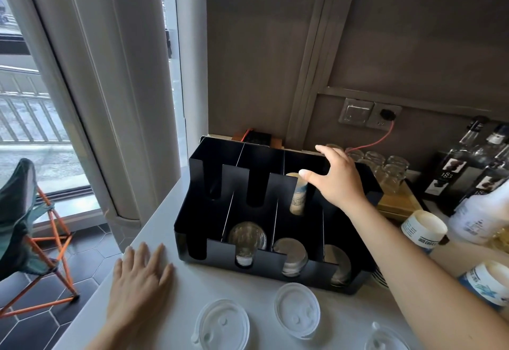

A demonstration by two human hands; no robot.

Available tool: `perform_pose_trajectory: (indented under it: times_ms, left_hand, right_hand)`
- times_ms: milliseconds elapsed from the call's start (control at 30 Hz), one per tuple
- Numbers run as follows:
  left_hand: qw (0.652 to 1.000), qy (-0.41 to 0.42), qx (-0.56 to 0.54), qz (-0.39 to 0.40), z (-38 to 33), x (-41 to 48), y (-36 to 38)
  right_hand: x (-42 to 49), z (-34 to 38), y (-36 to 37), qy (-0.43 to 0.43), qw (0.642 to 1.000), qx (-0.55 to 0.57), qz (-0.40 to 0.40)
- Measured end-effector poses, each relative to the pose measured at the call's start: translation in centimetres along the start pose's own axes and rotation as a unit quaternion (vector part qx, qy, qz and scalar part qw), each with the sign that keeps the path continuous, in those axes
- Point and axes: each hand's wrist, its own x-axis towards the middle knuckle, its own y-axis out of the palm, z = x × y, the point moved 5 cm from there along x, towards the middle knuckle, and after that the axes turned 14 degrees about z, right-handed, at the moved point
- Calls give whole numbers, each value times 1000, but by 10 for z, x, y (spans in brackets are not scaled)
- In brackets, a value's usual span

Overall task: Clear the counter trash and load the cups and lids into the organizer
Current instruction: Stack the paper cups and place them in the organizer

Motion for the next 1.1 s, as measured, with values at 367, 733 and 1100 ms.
perform_pose_trajectory:
  times_ms: [367,733,1100]
  left_hand:
    - [1000,-1,18,3,-5,-4,-6]
    - [999,5,8,33,-16,-12,-19]
    - [952,212,-66,-210,-115,-86,-65]
  right_hand:
    - [-36,19,-6,-57,996,37,-60]
    - [-94,30,2,-94,991,56,-71]
    - [-191,-33,-18,20,984,139,-110]
